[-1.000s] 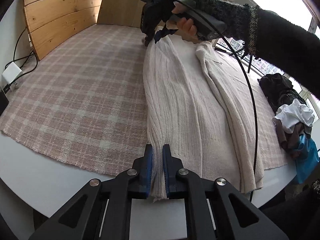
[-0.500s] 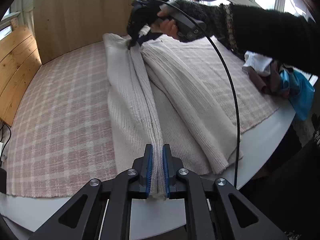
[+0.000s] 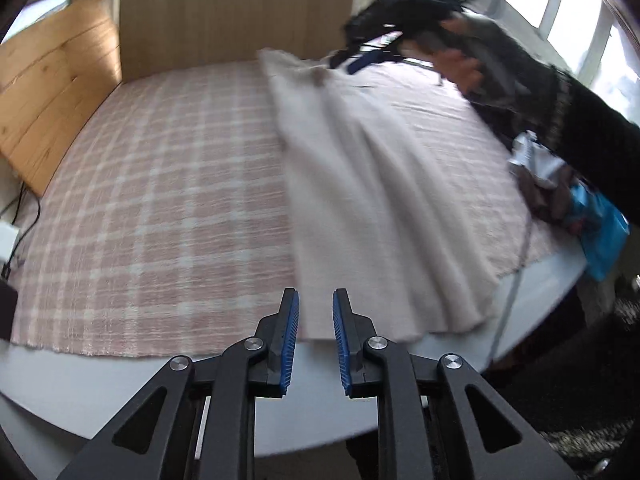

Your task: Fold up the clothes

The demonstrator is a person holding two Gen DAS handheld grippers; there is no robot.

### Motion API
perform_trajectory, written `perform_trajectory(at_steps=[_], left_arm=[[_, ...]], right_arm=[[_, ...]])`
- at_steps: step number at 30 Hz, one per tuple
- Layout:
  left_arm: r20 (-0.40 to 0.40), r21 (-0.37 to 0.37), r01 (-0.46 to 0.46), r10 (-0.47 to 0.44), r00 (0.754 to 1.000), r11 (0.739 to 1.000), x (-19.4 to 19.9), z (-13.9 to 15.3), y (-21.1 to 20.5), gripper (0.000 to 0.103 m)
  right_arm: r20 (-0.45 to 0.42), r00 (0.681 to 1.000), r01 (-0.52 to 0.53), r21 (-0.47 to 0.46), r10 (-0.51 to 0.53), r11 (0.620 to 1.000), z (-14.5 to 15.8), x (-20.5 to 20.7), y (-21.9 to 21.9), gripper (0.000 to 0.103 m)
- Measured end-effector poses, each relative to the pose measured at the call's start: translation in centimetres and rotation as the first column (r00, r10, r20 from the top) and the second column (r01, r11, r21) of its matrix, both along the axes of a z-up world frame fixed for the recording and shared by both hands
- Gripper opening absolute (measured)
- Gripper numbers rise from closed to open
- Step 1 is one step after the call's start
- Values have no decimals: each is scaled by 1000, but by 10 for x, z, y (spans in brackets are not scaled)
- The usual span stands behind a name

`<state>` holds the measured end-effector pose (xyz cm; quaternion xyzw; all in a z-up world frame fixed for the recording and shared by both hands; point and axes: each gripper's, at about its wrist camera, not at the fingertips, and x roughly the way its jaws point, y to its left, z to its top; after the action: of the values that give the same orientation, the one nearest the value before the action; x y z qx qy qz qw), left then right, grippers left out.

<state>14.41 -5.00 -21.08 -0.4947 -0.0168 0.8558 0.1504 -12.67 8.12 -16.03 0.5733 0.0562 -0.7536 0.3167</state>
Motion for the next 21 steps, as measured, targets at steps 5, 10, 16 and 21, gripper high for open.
perform_trajectory(at_steps=[5,10,16,21], left_arm=[[58,5,33,-33,998,999,-11,-24,6,17],[59,34,46,-48,997,998,-8,-28,17,21],[30,40,-1,0,1000,999,-9,-26,18,2],[-32,33,-71,72,997,997,9,-12,23,2]], right_arm=[[6,1000,17,31,-18,999,-13,-37,-20,36],[10,999,35,62,-35,997,-26,-75,-39,53],[25,999,-45,137,42,990,-46,-88,-70,9],[-161,980,-97,125,116,987,-13,-83,-68,8]])
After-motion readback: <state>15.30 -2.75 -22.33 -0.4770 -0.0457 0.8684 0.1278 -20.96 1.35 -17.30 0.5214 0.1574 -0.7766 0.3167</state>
